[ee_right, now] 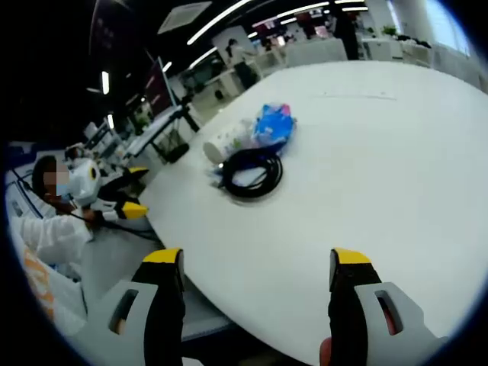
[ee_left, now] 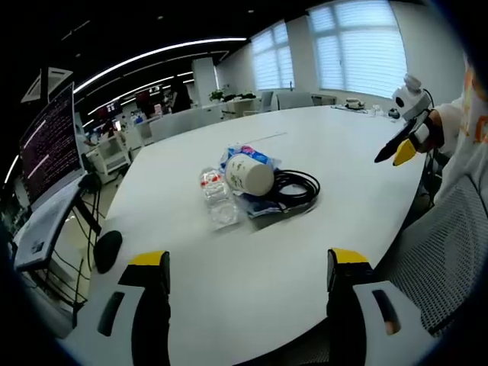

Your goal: Arrange the tabletop items into an orderly group along one side of the table until the central work area is clear of visible clutter.

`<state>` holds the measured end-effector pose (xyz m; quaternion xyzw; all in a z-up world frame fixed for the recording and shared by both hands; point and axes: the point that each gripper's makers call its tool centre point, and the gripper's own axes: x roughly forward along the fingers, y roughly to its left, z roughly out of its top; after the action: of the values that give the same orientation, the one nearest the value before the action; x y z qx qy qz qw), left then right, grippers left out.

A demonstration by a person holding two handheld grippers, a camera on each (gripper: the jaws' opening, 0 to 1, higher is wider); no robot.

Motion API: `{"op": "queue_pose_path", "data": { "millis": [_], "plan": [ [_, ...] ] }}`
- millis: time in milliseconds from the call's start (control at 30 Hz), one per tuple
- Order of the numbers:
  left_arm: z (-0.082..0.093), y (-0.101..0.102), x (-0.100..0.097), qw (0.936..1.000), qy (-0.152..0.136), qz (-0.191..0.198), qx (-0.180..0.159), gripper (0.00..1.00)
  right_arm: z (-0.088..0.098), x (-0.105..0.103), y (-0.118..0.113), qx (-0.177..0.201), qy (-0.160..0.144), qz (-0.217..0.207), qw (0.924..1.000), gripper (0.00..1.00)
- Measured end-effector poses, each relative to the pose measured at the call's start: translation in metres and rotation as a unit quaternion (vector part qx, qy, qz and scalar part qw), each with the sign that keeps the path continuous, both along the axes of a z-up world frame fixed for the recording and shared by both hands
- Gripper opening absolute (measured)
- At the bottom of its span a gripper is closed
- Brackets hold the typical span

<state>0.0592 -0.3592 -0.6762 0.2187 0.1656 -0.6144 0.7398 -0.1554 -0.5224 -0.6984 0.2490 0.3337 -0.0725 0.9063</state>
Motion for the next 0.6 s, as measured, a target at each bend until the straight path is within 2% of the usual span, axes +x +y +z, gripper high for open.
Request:
{"op": "queue_pose_path", "data": {
  "millis": [67, 167, 300, 600],
  "plan": [
    [-0.002, 0.000, -0.001, 1.0000, 0.004, -0.002, 0.005, 0.86, 0.000, 0.000, 0.001, -0.001, 0.001, 0.003, 1.0000, 0.77],
    [-0.009, 0.001, -0.005, 0.9995, 0.024, -0.006, 0.018, 0.85, 0.001, 0.001, 0.001, -0.002, 0.001, 0.006, 1.0000, 0.77],
    [-0.007, 0.000, -0.005, 0.9997, 0.017, -0.007, 0.016, 0.87, 0.001, 0.003, 0.003, 0.001, -0.002, 0.013, 0.9999, 0.80],
    [-0.012, 0.001, -0.006, 0.9994, 0.024, -0.006, 0.025, 0.87, -0.002, 0.003, 0.001, 0.005, 0.001, 0.014, 0.9999, 0.81]
  ]
}}
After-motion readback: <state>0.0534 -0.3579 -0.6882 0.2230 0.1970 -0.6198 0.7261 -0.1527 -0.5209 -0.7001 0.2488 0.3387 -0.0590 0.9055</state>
